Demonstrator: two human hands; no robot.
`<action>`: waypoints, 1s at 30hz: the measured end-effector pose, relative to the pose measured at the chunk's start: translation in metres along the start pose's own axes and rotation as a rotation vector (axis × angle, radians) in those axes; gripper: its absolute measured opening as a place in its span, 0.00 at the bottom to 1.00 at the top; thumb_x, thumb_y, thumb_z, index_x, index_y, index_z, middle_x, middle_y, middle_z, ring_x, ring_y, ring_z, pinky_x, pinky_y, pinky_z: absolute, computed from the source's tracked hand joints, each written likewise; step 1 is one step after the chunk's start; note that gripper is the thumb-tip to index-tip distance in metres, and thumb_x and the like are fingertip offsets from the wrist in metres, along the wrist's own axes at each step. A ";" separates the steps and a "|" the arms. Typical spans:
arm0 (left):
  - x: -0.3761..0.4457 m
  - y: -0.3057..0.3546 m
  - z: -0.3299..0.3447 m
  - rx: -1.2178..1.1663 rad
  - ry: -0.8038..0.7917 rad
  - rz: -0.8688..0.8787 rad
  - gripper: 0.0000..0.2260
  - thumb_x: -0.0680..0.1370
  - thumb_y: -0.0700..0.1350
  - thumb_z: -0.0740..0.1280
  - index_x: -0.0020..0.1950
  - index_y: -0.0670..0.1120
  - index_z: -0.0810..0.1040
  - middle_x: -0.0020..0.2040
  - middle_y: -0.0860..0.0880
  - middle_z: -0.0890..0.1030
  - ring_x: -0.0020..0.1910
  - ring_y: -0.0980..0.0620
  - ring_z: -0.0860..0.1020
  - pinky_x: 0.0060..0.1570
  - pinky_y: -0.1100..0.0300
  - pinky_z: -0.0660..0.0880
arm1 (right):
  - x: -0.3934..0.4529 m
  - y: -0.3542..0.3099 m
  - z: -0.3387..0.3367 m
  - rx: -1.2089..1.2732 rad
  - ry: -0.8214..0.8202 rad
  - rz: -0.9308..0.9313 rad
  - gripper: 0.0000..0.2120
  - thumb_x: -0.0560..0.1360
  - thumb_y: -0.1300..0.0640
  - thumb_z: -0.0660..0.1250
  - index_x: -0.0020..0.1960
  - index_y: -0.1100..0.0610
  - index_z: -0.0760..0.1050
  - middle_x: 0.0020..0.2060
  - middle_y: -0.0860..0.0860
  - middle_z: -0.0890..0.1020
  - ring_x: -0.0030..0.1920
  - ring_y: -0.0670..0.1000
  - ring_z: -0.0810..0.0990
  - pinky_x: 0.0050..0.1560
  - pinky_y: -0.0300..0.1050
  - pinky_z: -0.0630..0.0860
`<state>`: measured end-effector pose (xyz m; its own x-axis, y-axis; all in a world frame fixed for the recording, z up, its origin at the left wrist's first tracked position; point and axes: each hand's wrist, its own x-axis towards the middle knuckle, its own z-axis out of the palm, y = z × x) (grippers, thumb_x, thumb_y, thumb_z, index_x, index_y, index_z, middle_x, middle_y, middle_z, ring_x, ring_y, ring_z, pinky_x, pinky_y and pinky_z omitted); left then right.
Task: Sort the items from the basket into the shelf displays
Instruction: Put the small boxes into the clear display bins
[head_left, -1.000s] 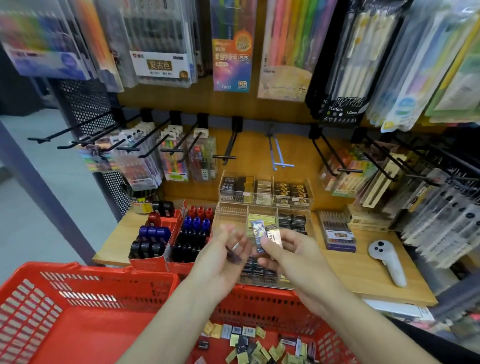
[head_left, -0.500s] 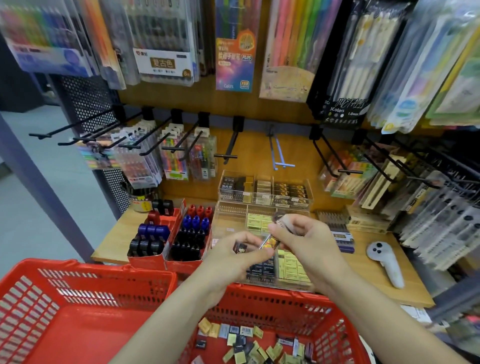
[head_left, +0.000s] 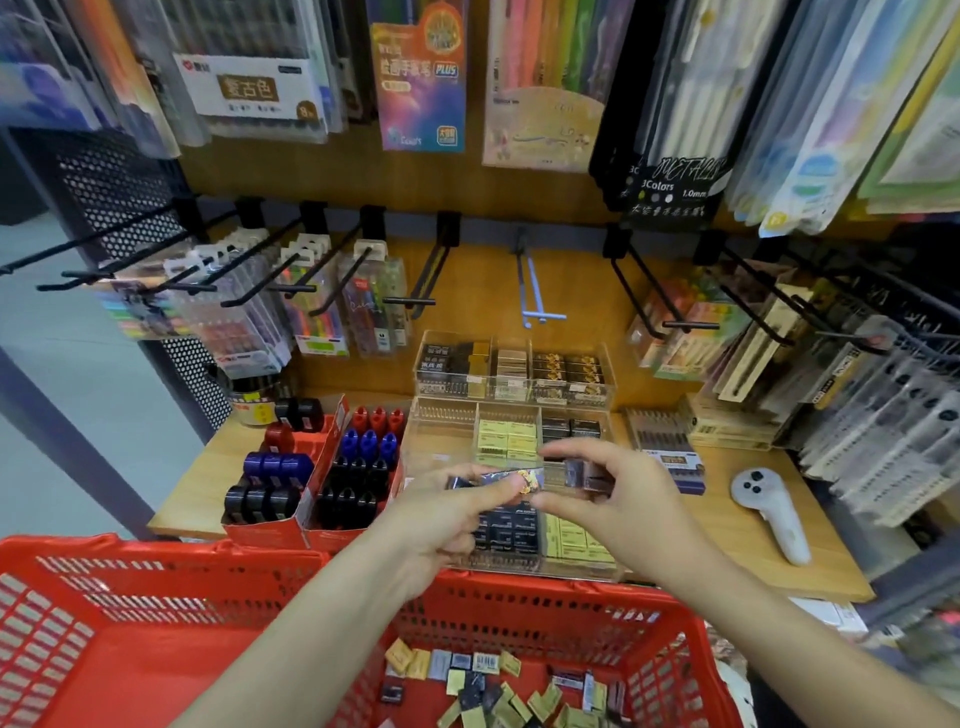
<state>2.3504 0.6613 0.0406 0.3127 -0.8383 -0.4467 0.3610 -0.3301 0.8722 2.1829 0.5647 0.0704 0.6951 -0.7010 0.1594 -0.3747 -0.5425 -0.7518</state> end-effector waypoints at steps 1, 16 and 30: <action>0.006 0.001 0.001 0.030 -0.020 -0.006 0.30 0.58 0.55 0.81 0.56 0.44 0.81 0.34 0.51 0.79 0.23 0.58 0.58 0.20 0.68 0.57 | 0.004 0.003 -0.001 -0.064 0.026 -0.045 0.12 0.68 0.47 0.77 0.49 0.37 0.79 0.35 0.25 0.76 0.39 0.30 0.73 0.39 0.23 0.67; 0.129 0.047 0.015 -0.476 -0.019 -0.046 0.08 0.79 0.42 0.67 0.57 0.42 0.76 0.37 0.47 0.77 0.34 0.53 0.71 0.33 0.62 0.70 | 0.156 0.094 -0.024 -0.334 0.137 0.222 0.17 0.73 0.46 0.73 0.58 0.53 0.81 0.52 0.50 0.83 0.54 0.51 0.80 0.59 0.47 0.75; 0.126 0.003 -0.016 -0.400 -0.013 -0.084 0.20 0.74 0.45 0.71 0.65 0.43 0.75 0.38 0.48 0.76 0.33 0.54 0.71 0.30 0.63 0.69 | 0.229 0.088 -0.017 -0.588 -0.349 0.505 0.27 0.74 0.44 0.72 0.68 0.55 0.73 0.64 0.53 0.77 0.61 0.55 0.76 0.52 0.44 0.73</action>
<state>2.4051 0.5621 -0.0163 0.2575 -0.8220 -0.5079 0.6987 -0.2046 0.6855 2.2991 0.3485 0.0516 0.4718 -0.7930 -0.3855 -0.8817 -0.4227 -0.2095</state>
